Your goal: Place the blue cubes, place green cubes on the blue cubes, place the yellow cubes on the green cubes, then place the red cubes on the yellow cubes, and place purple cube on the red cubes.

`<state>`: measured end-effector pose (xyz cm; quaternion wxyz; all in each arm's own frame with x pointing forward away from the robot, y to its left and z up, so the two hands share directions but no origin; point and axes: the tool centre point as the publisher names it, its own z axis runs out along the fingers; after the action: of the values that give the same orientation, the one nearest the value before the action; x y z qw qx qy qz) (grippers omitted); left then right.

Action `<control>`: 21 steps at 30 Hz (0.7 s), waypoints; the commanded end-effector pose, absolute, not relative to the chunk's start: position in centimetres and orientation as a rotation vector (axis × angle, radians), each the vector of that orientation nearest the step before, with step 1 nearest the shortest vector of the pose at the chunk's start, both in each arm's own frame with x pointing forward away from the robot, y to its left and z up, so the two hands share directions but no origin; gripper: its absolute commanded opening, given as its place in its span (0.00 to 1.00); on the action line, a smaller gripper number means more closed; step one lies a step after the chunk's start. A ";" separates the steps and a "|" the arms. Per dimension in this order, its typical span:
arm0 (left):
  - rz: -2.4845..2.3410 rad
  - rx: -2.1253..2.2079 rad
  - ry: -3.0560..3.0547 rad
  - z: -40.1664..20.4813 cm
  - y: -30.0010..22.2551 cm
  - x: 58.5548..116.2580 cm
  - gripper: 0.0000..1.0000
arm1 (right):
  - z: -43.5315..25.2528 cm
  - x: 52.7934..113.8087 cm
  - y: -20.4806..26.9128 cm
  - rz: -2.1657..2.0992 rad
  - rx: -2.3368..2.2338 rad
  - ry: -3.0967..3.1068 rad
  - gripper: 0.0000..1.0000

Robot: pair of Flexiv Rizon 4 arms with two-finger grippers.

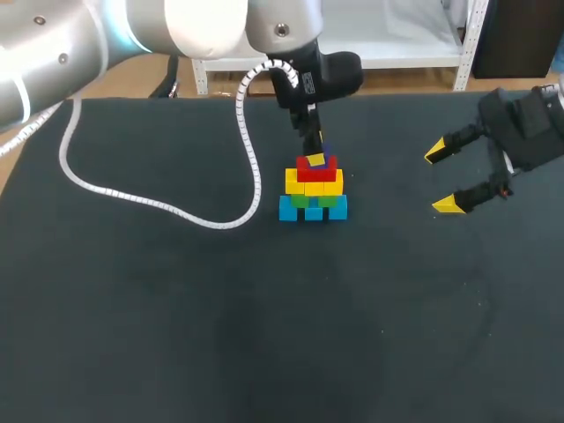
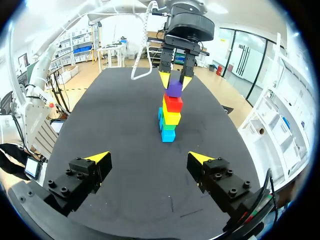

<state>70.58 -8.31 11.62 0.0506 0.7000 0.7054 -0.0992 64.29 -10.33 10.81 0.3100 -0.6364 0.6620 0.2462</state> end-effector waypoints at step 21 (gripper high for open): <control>-0.305 2.136 2.147 11.6 -8.2 70.8 0.43 | 10.7 64.4 -10.3 0.653 -1.680 1.745 1.00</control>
<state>70.61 -8.26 11.59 0.0505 0.7002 0.7053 -0.0991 64.29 -10.33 10.81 0.3100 -0.6364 0.6620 0.2462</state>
